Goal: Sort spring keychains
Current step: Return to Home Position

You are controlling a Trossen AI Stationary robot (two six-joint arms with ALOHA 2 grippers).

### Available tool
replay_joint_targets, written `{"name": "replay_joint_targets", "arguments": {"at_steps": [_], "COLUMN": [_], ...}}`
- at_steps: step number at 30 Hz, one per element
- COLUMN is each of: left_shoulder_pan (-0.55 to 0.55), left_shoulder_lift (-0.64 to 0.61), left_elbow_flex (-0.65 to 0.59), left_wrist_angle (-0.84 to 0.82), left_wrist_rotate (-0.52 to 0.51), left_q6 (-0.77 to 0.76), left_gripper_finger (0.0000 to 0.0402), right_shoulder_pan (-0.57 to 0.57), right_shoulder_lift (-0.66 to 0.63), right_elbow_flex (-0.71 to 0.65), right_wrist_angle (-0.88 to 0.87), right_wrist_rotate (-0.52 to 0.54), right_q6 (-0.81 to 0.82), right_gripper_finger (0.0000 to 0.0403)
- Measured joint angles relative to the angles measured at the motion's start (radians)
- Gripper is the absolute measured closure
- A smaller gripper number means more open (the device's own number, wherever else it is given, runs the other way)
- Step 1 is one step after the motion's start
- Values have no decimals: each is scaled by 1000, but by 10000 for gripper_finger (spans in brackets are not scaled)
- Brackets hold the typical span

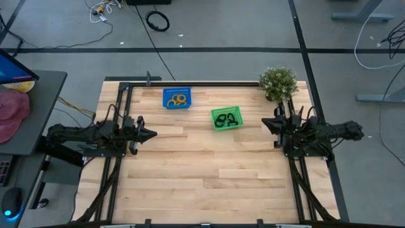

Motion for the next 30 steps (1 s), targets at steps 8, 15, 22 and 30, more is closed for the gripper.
{"name": "replay_joint_targets", "arguments": {"at_steps": [8,15,22,30], "left_shoulder_pan": [0,0,0,0], "left_shoulder_lift": [0,0,0,0], "left_elbow_flex": [0,0,0,0], "left_wrist_angle": [2,2,2,2], "left_wrist_rotate": [0,0,0,0], "left_q6": [0,0,0,0], "left_gripper_finger": [397,397,396,396], "right_shoulder_pan": [-51,-53,-53,-53], "right_shoulder_lift": [0,3,12,12], "right_elbow_flex": [0,-2,-1,-1], "right_wrist_angle": [-62,-339,-336,-336], "right_wrist_rotate": [-126,-162,-199,-196], "right_q6": [-41,-143,-173,-188], "right_gripper_finger": [396,396,396,396]}}
